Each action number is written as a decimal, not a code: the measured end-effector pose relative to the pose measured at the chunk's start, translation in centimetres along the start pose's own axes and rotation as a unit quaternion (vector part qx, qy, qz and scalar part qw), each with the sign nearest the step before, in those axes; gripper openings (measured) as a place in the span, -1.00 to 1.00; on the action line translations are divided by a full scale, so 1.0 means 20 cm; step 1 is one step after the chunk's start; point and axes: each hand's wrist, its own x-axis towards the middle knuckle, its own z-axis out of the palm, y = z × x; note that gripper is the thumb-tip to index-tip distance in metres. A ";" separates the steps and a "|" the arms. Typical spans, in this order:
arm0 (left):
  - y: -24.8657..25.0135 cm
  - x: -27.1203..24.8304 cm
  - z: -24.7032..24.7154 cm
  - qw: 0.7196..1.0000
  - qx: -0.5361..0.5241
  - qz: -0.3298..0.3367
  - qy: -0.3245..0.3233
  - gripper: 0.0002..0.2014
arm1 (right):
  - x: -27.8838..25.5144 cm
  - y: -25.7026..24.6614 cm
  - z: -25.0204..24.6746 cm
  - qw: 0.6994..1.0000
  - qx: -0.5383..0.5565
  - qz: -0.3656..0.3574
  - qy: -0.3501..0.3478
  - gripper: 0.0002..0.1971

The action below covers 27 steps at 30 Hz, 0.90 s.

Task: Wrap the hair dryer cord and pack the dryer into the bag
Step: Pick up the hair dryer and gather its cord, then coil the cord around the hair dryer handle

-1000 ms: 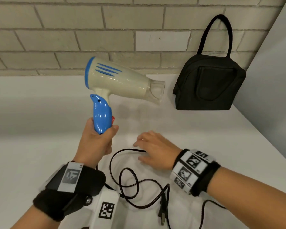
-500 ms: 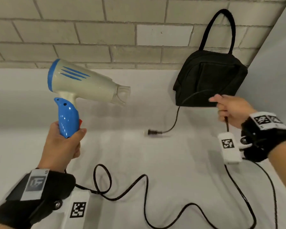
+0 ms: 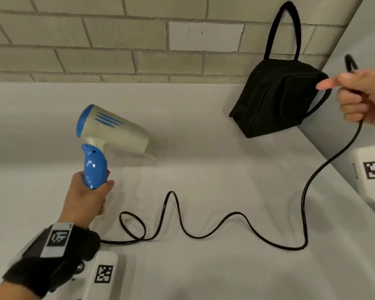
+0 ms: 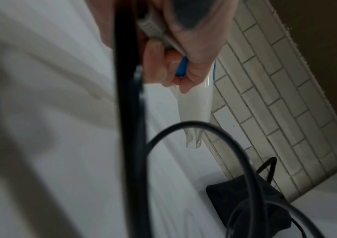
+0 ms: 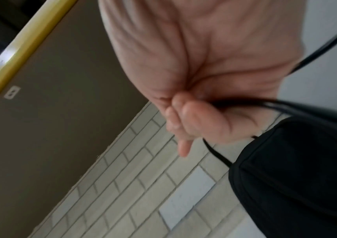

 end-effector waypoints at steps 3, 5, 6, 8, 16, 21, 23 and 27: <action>0.00 0.00 0.07 1.000 -0.007 -0.019 -0.021 -0.71 | 0.00 0.06 0.11 0.998 -0.060 0.005 0.017 -0.71; 0.00 0.00 0.10 0.999 -0.005 -0.027 -0.032 -0.71 | 0.00 0.13 0.18 0.997 -0.075 0.028 0.001 -0.72; 0.00 0.00 0.11 0.999 -0.004 -0.031 -0.036 -0.71 | 0.00 0.17 0.21 0.995 -0.095 0.042 -0.014 -0.72; -0.01 -0.01 0.14 0.998 -0.005 -0.040 -0.041 -0.70 | -0.01 0.23 0.29 0.990 -0.121 0.061 -0.037 -0.73; -0.04 -0.01 0.24 0.995 -0.010 -0.074 -0.062 -0.69 | 0.06 0.46 0.52 0.857 -0.499 0.115 -0.058 -0.64; -0.08 0.03 0.26 0.993 -0.019 -0.091 -0.070 -0.75 | -0.05 0.47 0.53 0.794 -0.594 -0.118 0.049 -0.24; -0.09 0.04 0.28 0.993 -0.015 -0.090 -0.069 -0.76 | -0.14 0.46 0.63 0.833 -0.490 -0.256 0.008 -0.32; -0.10 0.05 0.29 0.993 0.016 -0.087 -0.081 -0.74 | -0.21 0.58 0.88 0.770 -0.520 -0.324 -0.176 -0.34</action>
